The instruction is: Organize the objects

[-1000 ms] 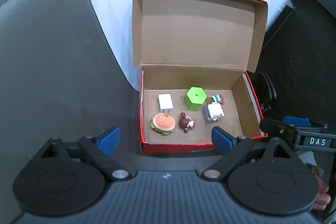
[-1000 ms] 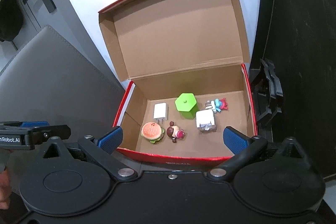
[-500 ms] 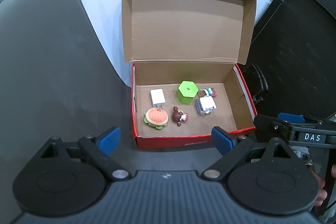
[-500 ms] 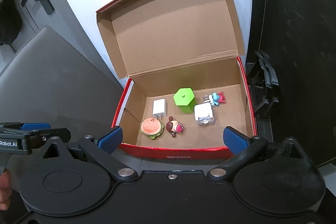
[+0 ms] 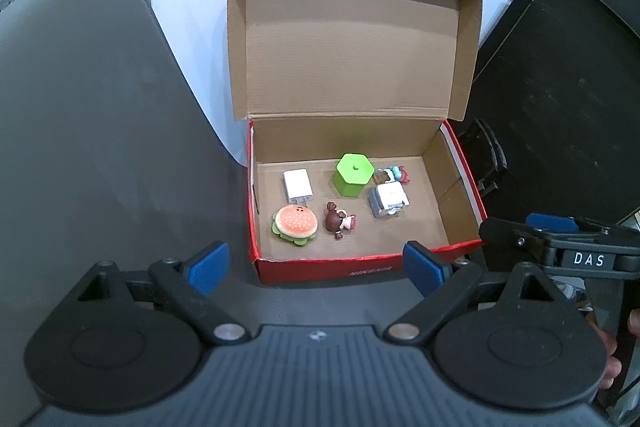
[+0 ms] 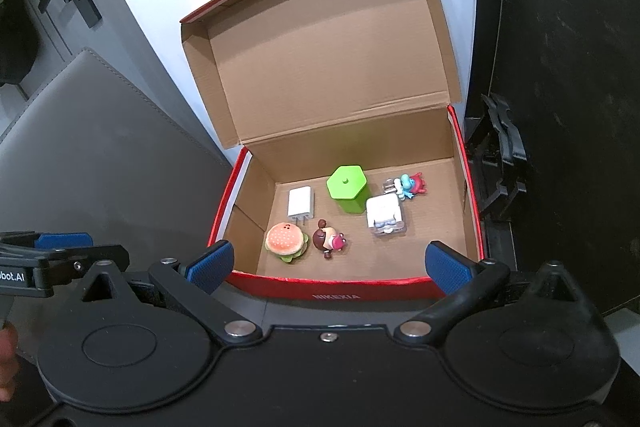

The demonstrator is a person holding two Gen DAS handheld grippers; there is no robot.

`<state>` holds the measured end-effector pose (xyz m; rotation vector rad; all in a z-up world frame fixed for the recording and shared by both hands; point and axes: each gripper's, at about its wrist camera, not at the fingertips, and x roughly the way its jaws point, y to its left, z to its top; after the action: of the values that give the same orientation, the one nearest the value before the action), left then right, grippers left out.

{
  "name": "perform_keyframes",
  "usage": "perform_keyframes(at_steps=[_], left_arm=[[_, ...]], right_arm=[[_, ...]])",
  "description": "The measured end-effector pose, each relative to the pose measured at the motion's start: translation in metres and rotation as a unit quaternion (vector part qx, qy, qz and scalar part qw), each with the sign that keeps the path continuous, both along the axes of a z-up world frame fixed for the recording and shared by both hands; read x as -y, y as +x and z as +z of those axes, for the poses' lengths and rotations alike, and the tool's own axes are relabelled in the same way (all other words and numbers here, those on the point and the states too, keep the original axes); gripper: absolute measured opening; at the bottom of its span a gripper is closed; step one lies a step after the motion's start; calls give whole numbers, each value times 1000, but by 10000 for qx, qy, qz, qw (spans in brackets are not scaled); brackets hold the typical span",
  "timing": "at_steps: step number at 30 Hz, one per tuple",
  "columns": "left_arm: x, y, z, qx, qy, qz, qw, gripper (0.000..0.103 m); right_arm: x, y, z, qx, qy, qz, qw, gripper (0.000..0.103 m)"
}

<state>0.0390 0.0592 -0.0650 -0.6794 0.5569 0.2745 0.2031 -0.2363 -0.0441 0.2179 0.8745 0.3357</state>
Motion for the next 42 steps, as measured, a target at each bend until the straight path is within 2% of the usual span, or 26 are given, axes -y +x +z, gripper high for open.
perform_keyframes(at_steps=[42], left_arm=[[1,0,-7,-13,-91,-45,9999,93]], right_arm=[[6,0,1,11,-70,21,10000,103]])
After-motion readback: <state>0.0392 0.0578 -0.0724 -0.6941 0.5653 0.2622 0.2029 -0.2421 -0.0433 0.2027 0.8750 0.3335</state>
